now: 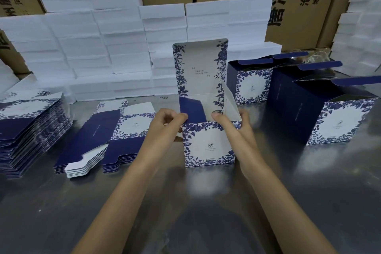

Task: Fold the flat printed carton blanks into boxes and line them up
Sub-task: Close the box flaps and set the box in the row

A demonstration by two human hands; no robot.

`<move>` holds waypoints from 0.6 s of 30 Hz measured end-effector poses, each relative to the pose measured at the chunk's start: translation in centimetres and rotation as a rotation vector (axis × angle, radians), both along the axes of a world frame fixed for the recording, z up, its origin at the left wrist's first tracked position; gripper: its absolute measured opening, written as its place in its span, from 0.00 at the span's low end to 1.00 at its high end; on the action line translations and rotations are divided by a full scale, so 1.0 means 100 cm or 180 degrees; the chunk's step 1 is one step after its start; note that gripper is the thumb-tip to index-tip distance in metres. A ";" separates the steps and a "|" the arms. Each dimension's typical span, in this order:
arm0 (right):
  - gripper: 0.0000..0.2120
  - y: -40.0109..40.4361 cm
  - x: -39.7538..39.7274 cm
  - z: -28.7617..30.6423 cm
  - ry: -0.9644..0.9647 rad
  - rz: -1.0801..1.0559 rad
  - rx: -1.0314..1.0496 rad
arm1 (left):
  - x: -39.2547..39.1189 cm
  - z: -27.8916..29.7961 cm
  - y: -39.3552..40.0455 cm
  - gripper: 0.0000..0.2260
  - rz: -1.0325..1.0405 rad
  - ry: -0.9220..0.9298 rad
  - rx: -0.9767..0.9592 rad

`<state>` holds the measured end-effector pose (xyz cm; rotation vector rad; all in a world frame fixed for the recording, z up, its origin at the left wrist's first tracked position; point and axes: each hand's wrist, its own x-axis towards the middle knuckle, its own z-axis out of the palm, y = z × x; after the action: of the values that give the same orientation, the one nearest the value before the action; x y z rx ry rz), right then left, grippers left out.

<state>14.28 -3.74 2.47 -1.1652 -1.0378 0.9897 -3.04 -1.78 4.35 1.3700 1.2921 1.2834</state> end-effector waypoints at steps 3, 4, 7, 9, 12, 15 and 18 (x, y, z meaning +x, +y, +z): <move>0.25 0.003 0.000 -0.002 -0.0013 0.0039 0.0128 | 0.000 0.010 0.004 0.11 -0.0058 0.0581 0.0112; 0.25 0.004 0.000 -0.002 -0.0040 0.0062 0.0175 | 0.002 0.015 0.006 0.13 -0.0063 0.0710 0.0113; 0.26 0.003 0.001 -0.002 -0.0130 0.0149 0.0299 | 0.005 0.023 0.012 0.15 -0.0048 0.1206 0.0200; 0.29 0.004 0.002 -0.002 -0.0141 0.0150 0.0312 | 0.005 0.029 0.017 0.14 -0.0091 0.1742 0.0154; 0.30 0.005 0.004 -0.003 -0.0149 0.0146 0.0332 | 0.000 0.045 0.026 0.15 -0.0342 0.2053 -0.0247; 0.30 0.006 0.004 -0.004 -0.0223 0.0155 0.0352 | 0.002 0.052 0.035 0.19 -0.0269 0.2254 -0.0193; 0.30 0.006 0.005 -0.003 -0.0279 0.0195 0.0275 | 0.003 0.048 0.040 0.15 -0.0365 0.2182 -0.0127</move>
<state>14.74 -3.18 2.16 -1.1194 -1.1808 0.9392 -2.70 2.22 9.16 1.9129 1.6364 0.7153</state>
